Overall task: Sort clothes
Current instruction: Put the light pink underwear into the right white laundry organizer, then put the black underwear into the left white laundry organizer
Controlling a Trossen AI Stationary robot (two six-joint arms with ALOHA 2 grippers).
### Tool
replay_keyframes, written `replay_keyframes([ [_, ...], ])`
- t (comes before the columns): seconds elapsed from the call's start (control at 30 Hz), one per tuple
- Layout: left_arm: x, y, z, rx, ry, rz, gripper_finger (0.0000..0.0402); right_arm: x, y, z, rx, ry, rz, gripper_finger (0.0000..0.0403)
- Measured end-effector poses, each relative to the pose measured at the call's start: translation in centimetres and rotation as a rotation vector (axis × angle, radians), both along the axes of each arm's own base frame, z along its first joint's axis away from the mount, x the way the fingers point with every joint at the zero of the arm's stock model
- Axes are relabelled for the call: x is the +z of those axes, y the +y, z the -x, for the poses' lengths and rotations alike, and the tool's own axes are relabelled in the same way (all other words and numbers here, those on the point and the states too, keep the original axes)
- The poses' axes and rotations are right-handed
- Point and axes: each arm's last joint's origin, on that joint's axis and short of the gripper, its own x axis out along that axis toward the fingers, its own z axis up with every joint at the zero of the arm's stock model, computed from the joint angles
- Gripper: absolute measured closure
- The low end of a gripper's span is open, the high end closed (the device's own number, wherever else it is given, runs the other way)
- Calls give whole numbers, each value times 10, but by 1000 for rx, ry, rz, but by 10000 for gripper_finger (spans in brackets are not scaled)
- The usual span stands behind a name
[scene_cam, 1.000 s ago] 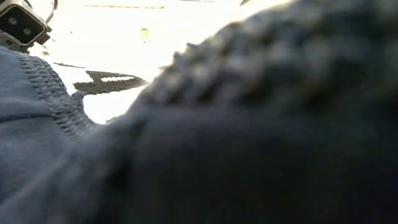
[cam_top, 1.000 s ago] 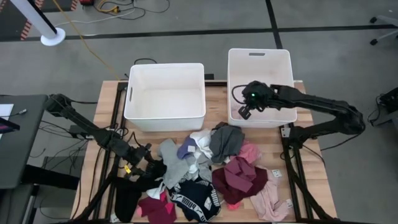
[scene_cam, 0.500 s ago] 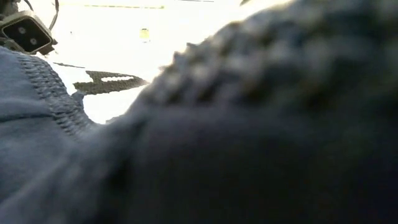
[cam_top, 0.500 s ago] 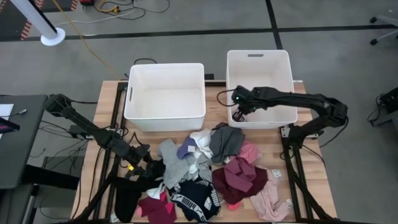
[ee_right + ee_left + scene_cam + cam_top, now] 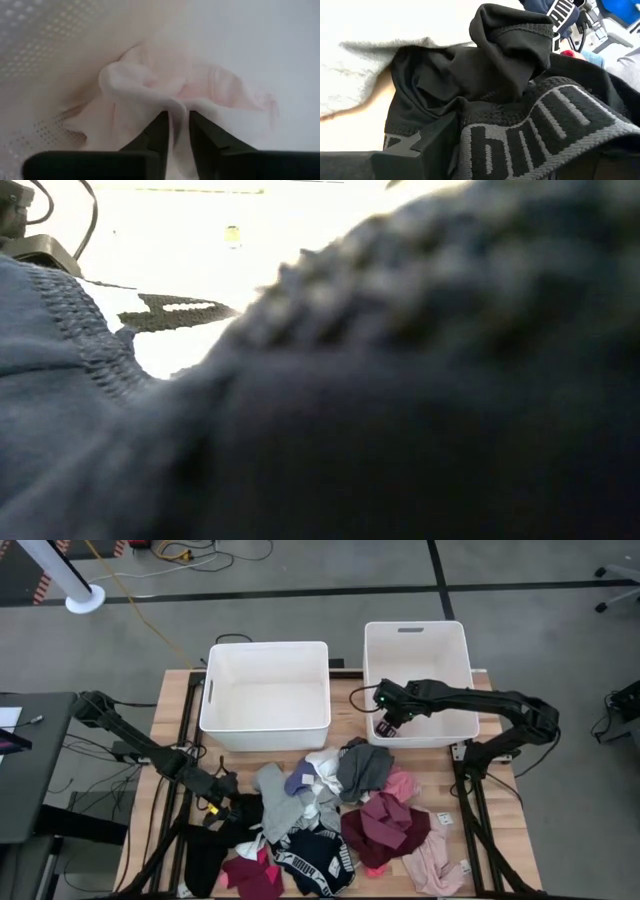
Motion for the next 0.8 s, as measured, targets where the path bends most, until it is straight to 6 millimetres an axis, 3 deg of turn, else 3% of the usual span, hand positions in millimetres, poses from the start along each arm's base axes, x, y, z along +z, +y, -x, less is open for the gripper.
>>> replay_keyframes([
  [0.13,0,1,-1,7,-22,-31,154,10,4,8,2,-20,9,253],
  [0.23,3,0,-2,3,-67,-56,200,22,8,15,1,-65,28,218],
  [0.47,15,-3,-7,-47,-240,-77,377,55,23,35,9,-228,87,176],
  [0.63,30,-5,-11,-67,-382,-81,397,79,45,44,87,-395,133,176],
  [0.8,61,-9,-20,-54,-516,-150,399,103,69,46,211,-613,180,176],
])
